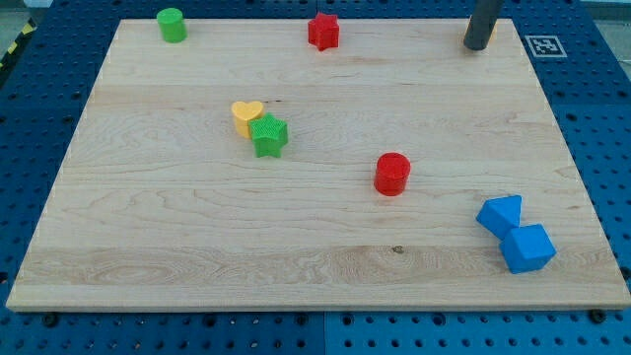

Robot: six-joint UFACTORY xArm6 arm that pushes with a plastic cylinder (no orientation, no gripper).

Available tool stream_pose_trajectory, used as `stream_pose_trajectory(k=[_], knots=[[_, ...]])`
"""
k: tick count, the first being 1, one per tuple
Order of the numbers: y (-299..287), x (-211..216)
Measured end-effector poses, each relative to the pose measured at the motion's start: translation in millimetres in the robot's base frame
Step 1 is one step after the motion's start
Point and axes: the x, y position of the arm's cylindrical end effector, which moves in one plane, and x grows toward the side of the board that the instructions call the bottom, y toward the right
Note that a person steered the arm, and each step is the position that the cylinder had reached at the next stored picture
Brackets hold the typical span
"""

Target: Separate the blue triangle and blue cube

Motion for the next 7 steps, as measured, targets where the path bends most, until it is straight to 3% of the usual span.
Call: stream_pose_trajectory(k=[1, 3, 4, 6, 7], knots=[[-1.7, 8.7], [-59.3, 94.9], [-94.5, 100.3], [-94.8, 105.3], [-91.8, 134.3]])
